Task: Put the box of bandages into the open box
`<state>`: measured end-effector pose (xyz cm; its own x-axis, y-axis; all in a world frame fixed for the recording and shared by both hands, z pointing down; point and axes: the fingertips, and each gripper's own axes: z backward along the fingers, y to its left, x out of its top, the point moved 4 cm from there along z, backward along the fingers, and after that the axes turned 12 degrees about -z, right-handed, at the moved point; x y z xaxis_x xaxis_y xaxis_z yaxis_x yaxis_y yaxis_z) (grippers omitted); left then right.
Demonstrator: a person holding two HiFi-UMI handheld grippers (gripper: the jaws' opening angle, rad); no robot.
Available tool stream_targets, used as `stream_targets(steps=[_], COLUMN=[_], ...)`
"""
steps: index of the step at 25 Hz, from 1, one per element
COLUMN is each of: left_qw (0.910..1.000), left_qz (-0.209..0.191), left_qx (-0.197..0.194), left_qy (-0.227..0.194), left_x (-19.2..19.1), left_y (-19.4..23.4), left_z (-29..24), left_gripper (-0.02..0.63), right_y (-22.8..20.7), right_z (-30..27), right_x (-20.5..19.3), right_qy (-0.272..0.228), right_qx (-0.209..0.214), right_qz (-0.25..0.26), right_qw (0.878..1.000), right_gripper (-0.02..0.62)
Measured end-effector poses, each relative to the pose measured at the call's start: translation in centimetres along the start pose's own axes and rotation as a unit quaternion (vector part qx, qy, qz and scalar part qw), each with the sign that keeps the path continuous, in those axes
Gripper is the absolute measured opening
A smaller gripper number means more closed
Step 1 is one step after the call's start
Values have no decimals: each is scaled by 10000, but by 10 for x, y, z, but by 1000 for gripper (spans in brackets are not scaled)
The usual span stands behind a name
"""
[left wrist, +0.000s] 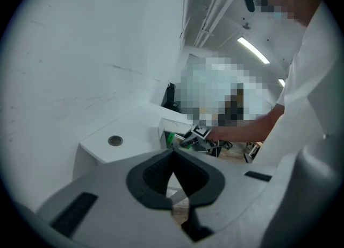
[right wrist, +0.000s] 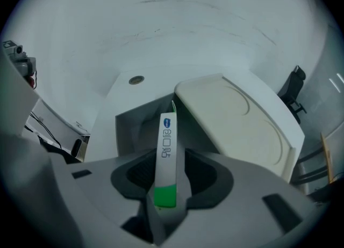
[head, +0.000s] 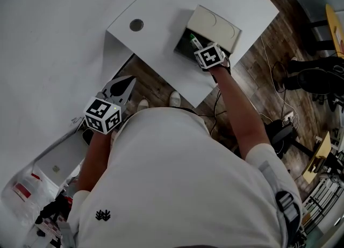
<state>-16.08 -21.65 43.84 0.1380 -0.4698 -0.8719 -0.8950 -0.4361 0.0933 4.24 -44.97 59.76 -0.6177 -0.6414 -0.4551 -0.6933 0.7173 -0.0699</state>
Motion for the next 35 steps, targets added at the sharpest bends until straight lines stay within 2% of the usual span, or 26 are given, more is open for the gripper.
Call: stream_targets(steps=[9,16,23,27,32,35], left_qw=[9998,9984,9949,9928,9895,9867], left_qz=[-60,-181,-334,-419,-560,-628], left_qx=[-199,-538,-941,-1112,-1321,-1480], left_qy=[-21,-73,-150,-159,-183,-242], left_x=[-1,-2,-7,-11,-17,-20], left_y=[5,11,7,8,11,10], left_z=[2,0,7,16,27,34], left_gripper=[-2,-2,-2,-2,-2,-2], right_y=[-1,3,8,19,45,70], right_z=[14,39,78,104,131,145], right_x=[0,-4,-25,-42,-67,-83], right_qy=[-198,-497,-934,-1223,-1587,-1781], right_qx=[-43,-138,-404,-536,-691,-614], right_qz=[-103,-323,-763,-1086,-1547,-1795], right_qw=[9997,9981,9919,9851,9727,9656], right_gripper=[189,192,189,149,40,20])
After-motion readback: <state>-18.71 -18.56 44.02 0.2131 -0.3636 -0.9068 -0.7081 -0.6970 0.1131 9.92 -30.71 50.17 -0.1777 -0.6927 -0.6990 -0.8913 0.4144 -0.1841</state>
